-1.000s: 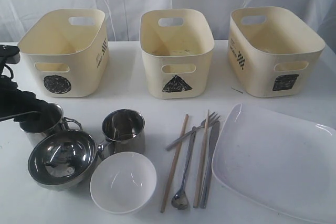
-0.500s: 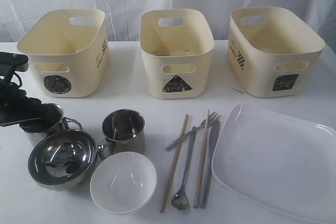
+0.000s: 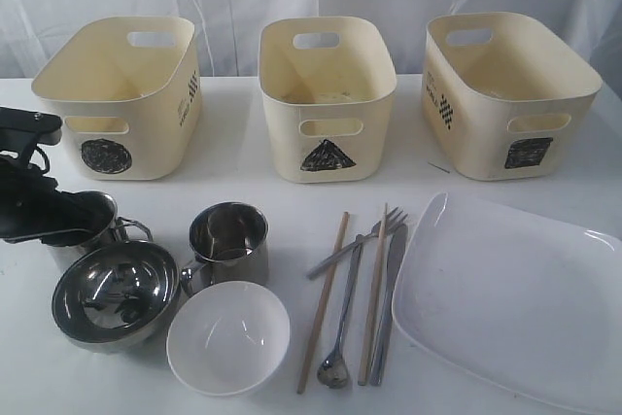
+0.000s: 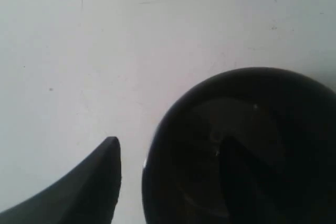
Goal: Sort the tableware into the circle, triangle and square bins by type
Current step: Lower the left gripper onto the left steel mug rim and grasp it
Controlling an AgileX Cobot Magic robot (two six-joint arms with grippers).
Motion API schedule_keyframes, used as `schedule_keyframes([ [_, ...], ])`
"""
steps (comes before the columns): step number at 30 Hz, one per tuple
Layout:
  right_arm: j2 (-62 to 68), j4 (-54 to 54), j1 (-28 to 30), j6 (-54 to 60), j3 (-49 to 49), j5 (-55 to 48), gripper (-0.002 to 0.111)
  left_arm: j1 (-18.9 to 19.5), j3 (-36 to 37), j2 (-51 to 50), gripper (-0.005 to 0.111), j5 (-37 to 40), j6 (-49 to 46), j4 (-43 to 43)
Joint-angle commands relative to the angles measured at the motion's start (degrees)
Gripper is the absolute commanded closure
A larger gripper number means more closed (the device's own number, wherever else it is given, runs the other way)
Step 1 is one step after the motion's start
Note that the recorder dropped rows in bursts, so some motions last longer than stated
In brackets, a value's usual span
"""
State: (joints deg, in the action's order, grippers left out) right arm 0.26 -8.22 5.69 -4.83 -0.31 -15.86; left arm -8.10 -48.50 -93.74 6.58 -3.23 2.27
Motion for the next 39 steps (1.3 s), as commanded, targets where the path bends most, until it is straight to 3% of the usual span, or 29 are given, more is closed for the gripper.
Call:
schedule_keyframes([
  [1,-0.3,0.1,-0.2,-0.1,0.3,0.5,0.108,0.1,-0.2,0.1,0.058,-0.2,-0.2,0.2],
  [6,-0.3,0.1,-0.2,-0.1,0.3,0.5,0.108,0.1,-0.2,0.1,0.079,-0.2,-0.2,0.2],
  [10,-0.3,0.1,-0.2,-0.1,0.3,0.5,0.108,0.1,-0.2,0.1,0.087,0.4,-0.2,0.2],
  [39,-0.3,0.1,-0.2,-0.1,0.3,0.5,0.108,0.1,-0.2,7.5,0.088,3.7,-0.1,-2.3],
])
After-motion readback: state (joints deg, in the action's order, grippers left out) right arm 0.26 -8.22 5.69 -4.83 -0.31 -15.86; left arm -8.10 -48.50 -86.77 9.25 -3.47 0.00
